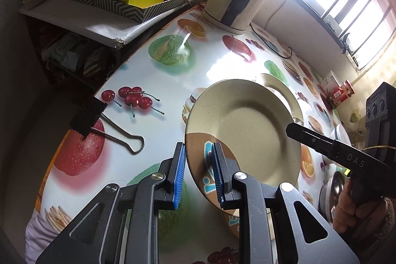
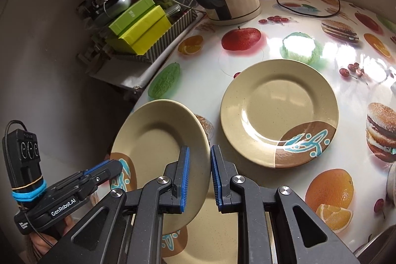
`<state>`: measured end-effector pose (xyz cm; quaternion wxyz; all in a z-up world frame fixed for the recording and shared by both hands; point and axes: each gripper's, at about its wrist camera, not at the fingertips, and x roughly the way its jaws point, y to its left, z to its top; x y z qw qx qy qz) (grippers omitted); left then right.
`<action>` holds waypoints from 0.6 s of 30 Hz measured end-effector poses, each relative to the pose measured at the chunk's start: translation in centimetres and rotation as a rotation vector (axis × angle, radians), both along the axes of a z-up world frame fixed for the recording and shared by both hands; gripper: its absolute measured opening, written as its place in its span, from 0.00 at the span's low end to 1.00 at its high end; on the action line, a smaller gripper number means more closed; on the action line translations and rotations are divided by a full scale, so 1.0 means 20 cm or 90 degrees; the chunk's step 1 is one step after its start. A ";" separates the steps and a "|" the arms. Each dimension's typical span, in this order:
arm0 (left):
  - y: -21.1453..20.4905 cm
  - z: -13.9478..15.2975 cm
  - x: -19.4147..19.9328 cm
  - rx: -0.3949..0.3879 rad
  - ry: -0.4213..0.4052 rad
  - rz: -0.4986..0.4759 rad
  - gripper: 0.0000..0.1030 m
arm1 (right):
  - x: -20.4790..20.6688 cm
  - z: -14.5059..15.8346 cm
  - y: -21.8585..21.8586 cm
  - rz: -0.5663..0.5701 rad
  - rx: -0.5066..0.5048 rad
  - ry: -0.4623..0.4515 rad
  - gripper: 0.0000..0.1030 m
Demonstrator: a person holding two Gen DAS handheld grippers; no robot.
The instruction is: Organize plates and bowls
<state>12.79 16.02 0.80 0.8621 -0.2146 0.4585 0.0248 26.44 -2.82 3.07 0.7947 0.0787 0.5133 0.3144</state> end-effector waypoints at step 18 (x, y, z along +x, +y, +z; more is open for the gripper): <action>-0.24 -0.07 -0.07 0.007 0.027 -0.063 0.22 | -0.19 -0.07 -0.28 -0.064 -0.012 0.017 0.17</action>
